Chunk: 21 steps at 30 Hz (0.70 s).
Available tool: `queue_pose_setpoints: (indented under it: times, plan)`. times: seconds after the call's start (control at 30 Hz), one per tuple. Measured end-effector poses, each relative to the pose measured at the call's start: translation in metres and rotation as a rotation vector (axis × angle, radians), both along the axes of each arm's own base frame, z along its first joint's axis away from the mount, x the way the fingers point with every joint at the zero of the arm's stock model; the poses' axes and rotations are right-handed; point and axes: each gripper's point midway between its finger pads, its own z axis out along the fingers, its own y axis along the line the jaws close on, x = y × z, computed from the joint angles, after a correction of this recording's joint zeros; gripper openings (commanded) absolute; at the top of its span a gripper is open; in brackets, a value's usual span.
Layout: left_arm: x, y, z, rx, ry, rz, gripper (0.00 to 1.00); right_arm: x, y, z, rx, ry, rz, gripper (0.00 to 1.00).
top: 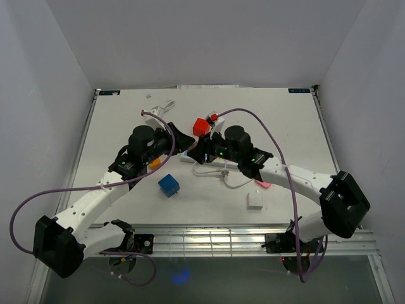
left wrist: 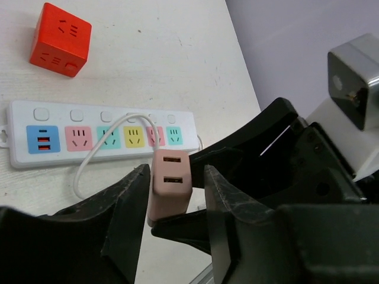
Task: Insert the plug
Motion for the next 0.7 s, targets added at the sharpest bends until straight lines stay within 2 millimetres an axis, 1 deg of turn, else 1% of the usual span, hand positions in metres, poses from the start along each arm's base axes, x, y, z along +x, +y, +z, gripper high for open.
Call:
queue_pose_setpoints:
  times: [0.1, 0.23, 0.33, 0.47, 0.6, 0.7]
  plan:
    - [-0.003, -0.002, 0.014, 0.001, 0.011, -0.019, 0.57, -0.005, -0.006, -0.004, -0.028, -0.037, 0.015, 0.21]
    - [-0.004, -0.007, 0.038, 0.003, 0.019, -0.045, 0.63, -0.011, -0.014, -0.01, -0.062, -0.084, 0.046, 0.21]
    - [-0.003, -0.012, 0.043, 0.038, 0.063, -0.077, 0.66, -0.018, -0.019, -0.014, -0.091, -0.131, 0.086, 0.21]
    - [-0.005, -0.019, 0.033, 0.112, 0.164, -0.131, 0.68, -0.028, -0.028, -0.013, -0.116, -0.201, 0.134, 0.22]
    - [-0.019, -0.019, 0.012, 0.167, 0.265, -0.187, 0.68, -0.037, -0.039, -0.01, -0.125, -0.259, 0.161, 0.23]
    - [-0.03, -0.016, 0.0, 0.191, 0.33, -0.211, 0.68, -0.04, -0.042, -0.006, -0.123, -0.287, 0.167, 0.23]
